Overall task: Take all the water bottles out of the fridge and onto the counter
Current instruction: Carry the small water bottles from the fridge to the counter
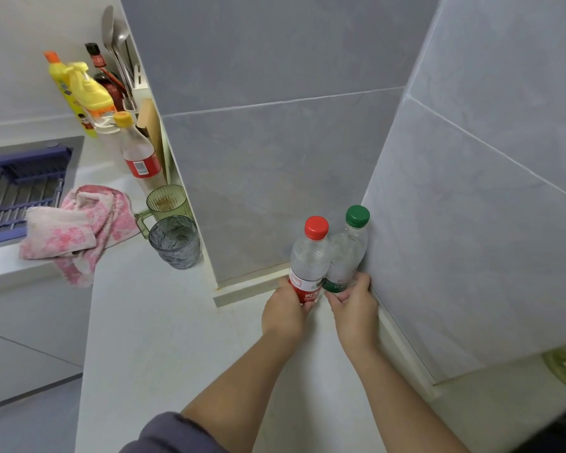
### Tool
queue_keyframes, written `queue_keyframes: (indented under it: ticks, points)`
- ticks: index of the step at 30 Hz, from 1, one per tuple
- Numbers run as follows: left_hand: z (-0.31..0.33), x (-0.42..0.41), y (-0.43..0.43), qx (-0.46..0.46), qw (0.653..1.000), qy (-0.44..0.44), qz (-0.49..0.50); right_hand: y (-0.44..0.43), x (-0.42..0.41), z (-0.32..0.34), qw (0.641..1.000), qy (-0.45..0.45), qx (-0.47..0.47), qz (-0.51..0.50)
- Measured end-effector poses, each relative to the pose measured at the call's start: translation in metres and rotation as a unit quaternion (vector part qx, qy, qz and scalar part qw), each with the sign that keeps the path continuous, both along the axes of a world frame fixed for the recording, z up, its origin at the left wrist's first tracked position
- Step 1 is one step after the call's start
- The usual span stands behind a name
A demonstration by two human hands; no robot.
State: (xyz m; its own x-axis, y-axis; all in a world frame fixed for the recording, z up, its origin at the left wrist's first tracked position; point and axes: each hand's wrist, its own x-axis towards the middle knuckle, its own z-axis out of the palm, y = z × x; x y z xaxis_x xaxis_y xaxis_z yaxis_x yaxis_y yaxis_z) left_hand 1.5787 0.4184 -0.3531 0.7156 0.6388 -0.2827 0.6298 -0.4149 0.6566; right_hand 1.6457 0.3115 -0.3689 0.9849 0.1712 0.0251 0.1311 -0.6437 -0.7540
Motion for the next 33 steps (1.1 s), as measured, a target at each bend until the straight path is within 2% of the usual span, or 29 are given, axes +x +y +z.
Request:
queue_keyframes:
  ticks: [7, 10, 13, 17, 21, 24, 33]
  points:
    - [0.001, -0.003, 0.0, 0.009, 1.0, 0.01, -0.004, -0.002, -0.004, 0.004, 1.0, 0.005, -0.027, 0.004]
    - [0.002, -0.008, 0.002, 0.019, 0.998, 0.052, -0.02, -0.008, -0.012, 0.008, 0.997, 0.012, -0.071, 0.005]
    - [0.007, -0.025, 0.009, 0.069, 0.989, 0.12, -0.048, -0.019, -0.026, 0.009, 0.992, 0.007, -0.122, 0.023]
    - [0.02, -0.069, 0.022, 0.172, 0.972, 0.14, -0.078, -0.027, -0.048, 0.012, 0.984, 0.009, -0.169, 0.06]
    - [0.039, -0.125, 0.032, 0.275, 0.95, 0.119, -0.087, -0.025, -0.082, 0.025, 0.97, -0.062, -0.202, 0.123]
    - [0.052, -0.17, 0.037, 0.309, 0.945, 0.078, -0.07, -0.015, -0.112, 0.036, 0.957, -0.088, -0.198, 0.191]
    - [0.089, -0.328, 0.039, 0.27, 0.963, -0.014, 0.008, 0.028, -0.213, 0.072, 0.901, -0.133, -0.187, 0.369]
